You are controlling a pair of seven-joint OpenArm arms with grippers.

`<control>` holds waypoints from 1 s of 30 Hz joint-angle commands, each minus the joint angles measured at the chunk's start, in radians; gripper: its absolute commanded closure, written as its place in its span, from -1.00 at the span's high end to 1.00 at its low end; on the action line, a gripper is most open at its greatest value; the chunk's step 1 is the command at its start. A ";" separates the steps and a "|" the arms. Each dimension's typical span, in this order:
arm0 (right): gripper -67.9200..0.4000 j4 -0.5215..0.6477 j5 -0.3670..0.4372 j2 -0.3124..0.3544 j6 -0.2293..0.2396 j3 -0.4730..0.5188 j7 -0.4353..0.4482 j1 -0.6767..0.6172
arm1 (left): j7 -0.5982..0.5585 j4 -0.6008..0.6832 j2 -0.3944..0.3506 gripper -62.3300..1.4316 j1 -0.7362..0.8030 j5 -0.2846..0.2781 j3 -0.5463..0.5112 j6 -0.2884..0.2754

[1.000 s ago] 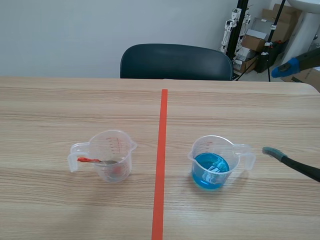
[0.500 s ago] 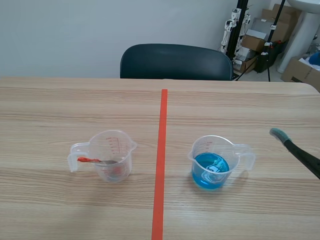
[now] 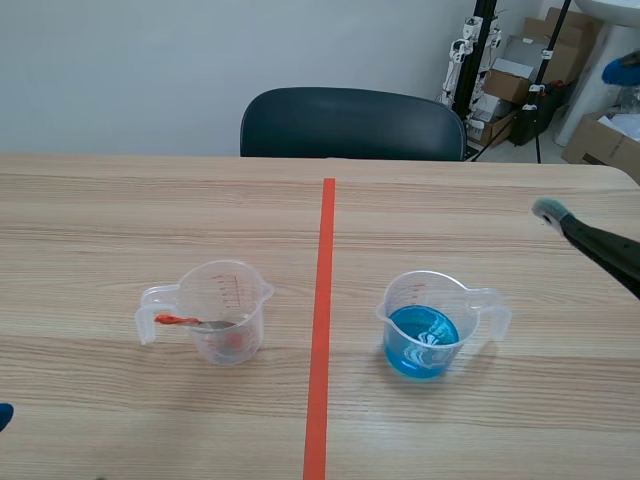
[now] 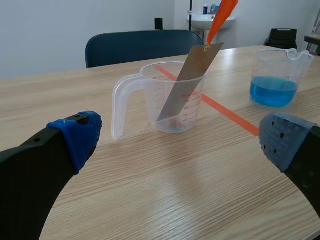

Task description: Do the redox reaction experiment. lift the metal plate out of the left beaker

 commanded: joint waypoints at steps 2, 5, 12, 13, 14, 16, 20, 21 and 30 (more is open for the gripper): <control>1.00 -0.006 0.013 -0.047 0.030 -0.020 -0.022 0.083 | -0.021 0.008 -0.008 1.00 0.000 -0.008 -0.005 -0.002; 1.00 -0.011 -0.045 -0.135 0.052 -0.063 -0.096 0.180 | -0.021 0.008 -0.008 1.00 0.000 -0.008 -0.005 -0.002; 1.00 -0.018 -0.144 -0.150 0.021 -0.157 -0.071 0.233 | -0.020 0.008 -0.008 1.00 -0.003 -0.008 -0.005 -0.001; 1.00 -0.018 -0.134 -0.134 0.021 -0.179 -0.062 0.246 | -0.020 0.008 -0.008 1.00 -0.003 -0.008 -0.005 -0.001; 1.00 -0.018 -0.115 -0.114 0.021 -0.203 -0.058 0.263 | -0.020 0.008 -0.008 1.00 -0.005 -0.008 -0.005 -0.001; 1.00 -0.018 -0.072 -0.074 0.021 -0.255 -0.039 0.303 | -0.020 0.008 -0.008 1.00 -0.008 -0.008 -0.005 -0.001; 1.00 -0.018 -0.054 -0.035 0.021 -0.352 -0.029 0.386 | -0.021 0.008 -0.008 1.00 -0.009 -0.007 -0.005 -0.001; 1.00 -0.018 -0.054 -0.037 0.021 -0.377 -0.029 0.411 | -0.021 0.008 -0.008 1.00 -0.011 -0.007 -0.005 -0.001; 1.00 -0.031 -0.154 -0.126 0.021 -0.652 -0.044 0.628 | -0.020 0.008 -0.008 1.00 -0.011 -0.008 -0.005 -0.001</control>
